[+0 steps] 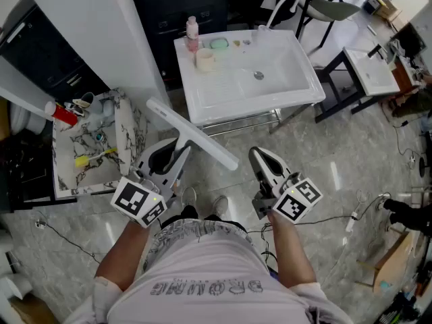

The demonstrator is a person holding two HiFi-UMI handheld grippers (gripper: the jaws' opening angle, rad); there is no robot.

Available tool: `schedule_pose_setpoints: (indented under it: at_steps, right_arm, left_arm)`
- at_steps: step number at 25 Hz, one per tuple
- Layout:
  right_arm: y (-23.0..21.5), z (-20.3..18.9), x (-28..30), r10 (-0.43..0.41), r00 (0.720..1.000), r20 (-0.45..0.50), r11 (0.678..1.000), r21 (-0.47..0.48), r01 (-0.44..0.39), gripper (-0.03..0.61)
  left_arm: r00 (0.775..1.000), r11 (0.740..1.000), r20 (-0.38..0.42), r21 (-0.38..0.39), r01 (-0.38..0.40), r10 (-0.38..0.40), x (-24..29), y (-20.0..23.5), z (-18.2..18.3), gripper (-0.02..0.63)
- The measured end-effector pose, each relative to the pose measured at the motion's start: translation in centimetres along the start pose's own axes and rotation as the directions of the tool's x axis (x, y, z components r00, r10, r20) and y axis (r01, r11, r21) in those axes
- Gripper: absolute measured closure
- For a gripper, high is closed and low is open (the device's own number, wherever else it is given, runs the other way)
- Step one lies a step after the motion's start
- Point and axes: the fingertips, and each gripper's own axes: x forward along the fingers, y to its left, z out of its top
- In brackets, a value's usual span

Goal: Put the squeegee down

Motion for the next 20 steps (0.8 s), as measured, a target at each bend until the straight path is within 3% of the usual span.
schedule_pose_setpoints:
  at_steps: [20]
  right_arm:
    - [-0.1,-0.1,-1.2,0.025,1.0,0.009,1.0,0.014,-0.025,0.571]
  left_arm:
    - [1.0,1.0,-0.004,-0.001,-0.02,0.02,0.0,-1.4,-0.7,0.517]
